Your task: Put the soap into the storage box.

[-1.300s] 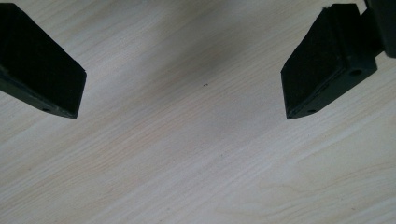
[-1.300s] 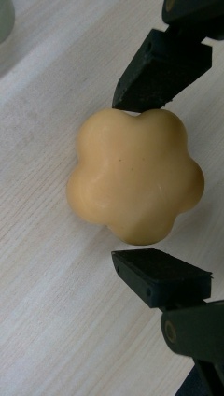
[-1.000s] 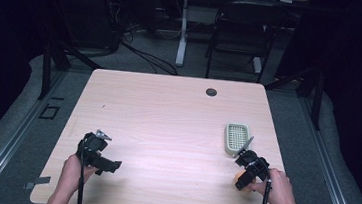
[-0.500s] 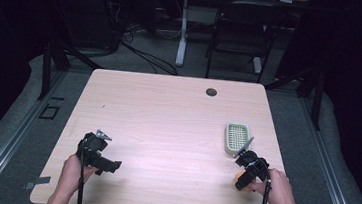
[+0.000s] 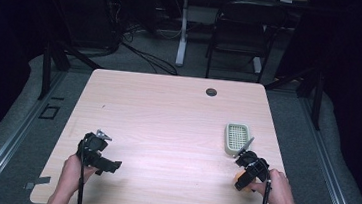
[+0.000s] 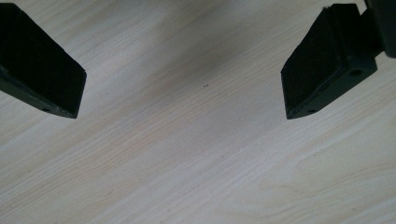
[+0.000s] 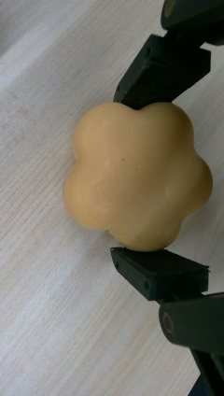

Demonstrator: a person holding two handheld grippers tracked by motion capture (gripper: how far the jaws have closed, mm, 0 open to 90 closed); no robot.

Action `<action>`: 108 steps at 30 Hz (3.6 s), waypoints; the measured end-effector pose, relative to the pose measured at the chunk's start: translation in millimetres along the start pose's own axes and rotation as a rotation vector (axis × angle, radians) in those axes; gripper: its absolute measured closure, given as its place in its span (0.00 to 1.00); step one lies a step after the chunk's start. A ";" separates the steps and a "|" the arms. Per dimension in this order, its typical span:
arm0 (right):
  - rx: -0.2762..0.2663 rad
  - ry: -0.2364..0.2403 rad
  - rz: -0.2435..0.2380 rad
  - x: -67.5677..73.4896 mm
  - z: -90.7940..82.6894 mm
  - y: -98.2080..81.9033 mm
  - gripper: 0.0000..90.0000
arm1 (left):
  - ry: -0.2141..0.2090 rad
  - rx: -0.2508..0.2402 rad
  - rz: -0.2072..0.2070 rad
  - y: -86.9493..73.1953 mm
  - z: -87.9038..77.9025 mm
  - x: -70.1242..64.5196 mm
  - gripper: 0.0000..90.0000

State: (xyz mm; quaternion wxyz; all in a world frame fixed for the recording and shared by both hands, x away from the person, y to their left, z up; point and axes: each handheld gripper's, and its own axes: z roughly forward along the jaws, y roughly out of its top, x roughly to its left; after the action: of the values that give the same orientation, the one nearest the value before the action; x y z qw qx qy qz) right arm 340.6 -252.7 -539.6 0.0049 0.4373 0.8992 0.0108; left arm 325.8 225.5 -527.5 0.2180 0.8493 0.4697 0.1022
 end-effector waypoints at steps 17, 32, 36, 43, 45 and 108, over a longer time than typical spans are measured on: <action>-0.034 0.031 0.008 -0.2 -7.2 -1.7 0.28 | 0.004 -0.004 -0.004 -0.2 -0.6 0.2 0.00; 0.026 0.003 -0.029 0.8 -3.2 -1.0 0.28 | 0.007 0.001 -0.003 -0.7 -0.8 -0.2 0.00; -0.013 0.010 0.001 2.8 0.0 -2.3 0.28 | 0.010 0.000 -0.001 -0.2 -0.3 -0.9 0.00; -0.003 0.023 -0.003 0.6 -0.4 -1.7 0.28 | 0.010 0.002 0.000 -0.5 -0.1 -0.8 0.00; 0.000 0.021 -0.005 0.1 -0.5 -1.5 0.28 | 0.008 0.002 0.000 -0.4 0.1 -0.9 0.00; -0.181 0.062 0.090 -22.3 -38.2 -18.5 0.30 | 0.013 0.002 0.001 -0.5 -0.5 -1.0 0.00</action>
State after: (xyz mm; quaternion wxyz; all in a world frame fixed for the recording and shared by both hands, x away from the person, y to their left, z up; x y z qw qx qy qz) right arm 339.1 -282.2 -501.9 0.0161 0.4745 0.8738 0.1056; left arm 324.6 225.0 -527.2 0.2142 0.8490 0.4709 0.1076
